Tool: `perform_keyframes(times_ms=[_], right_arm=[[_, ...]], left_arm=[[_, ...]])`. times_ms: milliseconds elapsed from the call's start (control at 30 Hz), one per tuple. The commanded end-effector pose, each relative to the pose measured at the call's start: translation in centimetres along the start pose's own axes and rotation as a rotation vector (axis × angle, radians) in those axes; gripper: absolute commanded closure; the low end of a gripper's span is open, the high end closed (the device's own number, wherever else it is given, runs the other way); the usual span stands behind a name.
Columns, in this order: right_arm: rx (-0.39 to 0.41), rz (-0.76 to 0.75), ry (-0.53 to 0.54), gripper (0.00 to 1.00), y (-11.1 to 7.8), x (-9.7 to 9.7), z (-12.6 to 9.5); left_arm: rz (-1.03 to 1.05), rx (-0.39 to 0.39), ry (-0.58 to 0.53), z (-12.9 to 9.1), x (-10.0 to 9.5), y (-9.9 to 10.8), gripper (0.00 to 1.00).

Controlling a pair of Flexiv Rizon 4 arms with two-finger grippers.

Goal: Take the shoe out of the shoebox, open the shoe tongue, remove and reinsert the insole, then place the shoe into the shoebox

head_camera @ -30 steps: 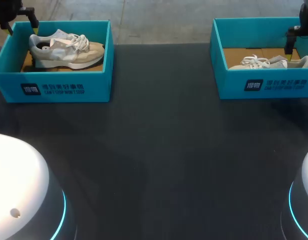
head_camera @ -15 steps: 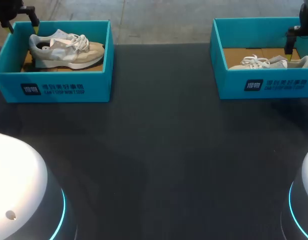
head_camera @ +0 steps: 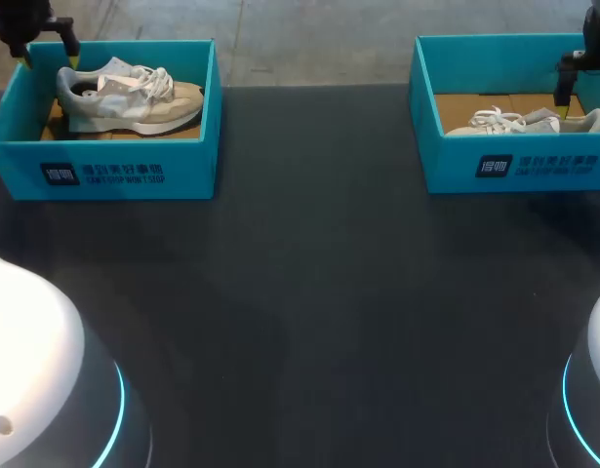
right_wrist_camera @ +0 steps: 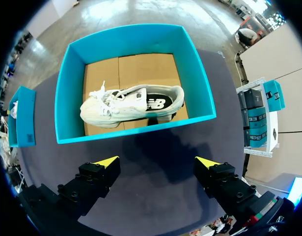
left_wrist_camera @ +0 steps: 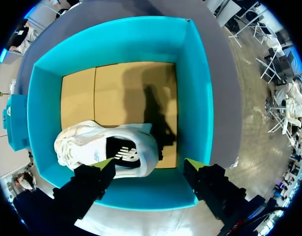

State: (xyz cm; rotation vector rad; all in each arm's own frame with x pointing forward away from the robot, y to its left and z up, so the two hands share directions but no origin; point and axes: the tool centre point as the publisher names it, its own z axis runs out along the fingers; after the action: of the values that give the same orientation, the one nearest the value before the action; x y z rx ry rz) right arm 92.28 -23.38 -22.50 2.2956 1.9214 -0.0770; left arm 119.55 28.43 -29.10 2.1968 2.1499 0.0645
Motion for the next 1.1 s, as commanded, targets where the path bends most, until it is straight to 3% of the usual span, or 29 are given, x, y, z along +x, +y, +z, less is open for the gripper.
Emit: perform_keyframes(times_ms=[33, 67, 333, 1100], right_arm=[[-0.001, 0.001, 0.000, 0.00, -0.1, 0.0, 0.0], [-0.001, 0.001, 0.000, 0.00, -0.1, 0.0, 0.0], [-0.001, 0.001, 0.000, 0.00, -0.1, 0.0, 0.0], [-0.001, 0.001, 0.000, 0.00, -0.1, 0.0, 0.0]], left_arm=[[0.004, 0.032, -0.003, 0.5, 0.2, 0.9, 0.22], [0.004, 0.033, -0.002, 0.6, 0.1, 0.8, 0.25], [0.011, 0.041, 0.004, 1.4, 0.0, 0.6, 0.16], [-0.010, 0.067, 0.024, 3.9, 0.2, 1.0, 0.16]])
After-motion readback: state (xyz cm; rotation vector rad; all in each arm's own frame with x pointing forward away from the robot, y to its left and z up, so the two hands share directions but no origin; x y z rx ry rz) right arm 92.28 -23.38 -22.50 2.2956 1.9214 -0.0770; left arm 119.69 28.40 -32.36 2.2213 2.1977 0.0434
